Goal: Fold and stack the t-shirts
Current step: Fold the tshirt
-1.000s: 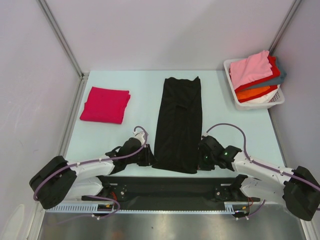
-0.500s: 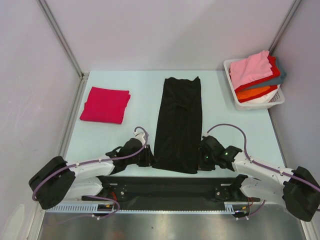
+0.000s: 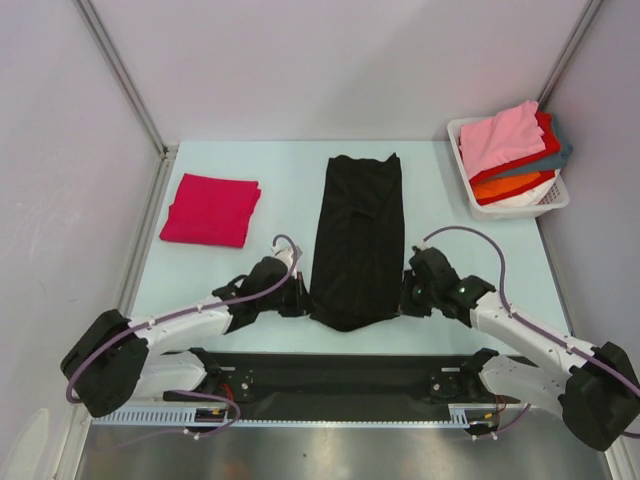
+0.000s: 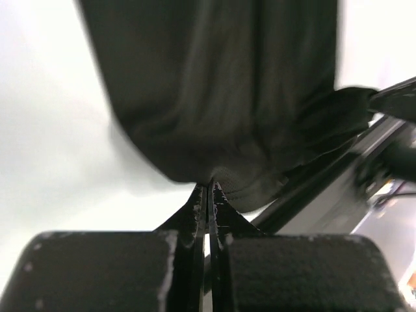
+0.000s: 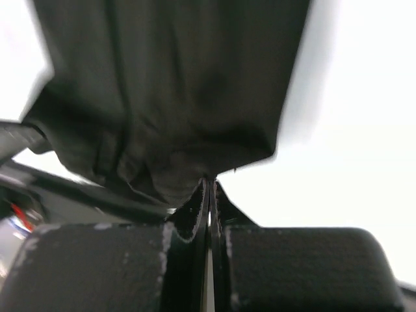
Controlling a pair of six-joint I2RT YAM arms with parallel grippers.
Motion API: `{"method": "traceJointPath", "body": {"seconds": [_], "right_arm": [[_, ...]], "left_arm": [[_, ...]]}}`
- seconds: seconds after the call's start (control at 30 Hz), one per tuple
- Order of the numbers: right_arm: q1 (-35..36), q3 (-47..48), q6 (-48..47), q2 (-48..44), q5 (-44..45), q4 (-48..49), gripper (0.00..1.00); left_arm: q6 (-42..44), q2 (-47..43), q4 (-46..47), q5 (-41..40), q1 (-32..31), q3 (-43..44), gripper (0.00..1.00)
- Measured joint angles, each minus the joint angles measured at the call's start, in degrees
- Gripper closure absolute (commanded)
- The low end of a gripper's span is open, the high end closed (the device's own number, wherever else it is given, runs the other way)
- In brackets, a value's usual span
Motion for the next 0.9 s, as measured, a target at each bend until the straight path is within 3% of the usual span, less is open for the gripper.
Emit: {"method": "traceJointPath", "body": {"seconds": [0.27,0.53,0.9], "right_arm": [[-17.4,13.3,-8.0,13.9,-6.3,4.5,1.00],[-23.1,25.8,-10.7,30.8,-8.6,8.6,1.00],[-26.8,35.6,-12.0,40.0,-6.0,9.2,1.00]], "left_arm": [[3.7,9.7,-3.4,0.5,7.2,19.0,0.96],[4.4,24.3,-4.5,1.0,12.4,33.4,0.96],[4.2,36.6,-5.0,1.7,16.9,43.8,0.96]]}}
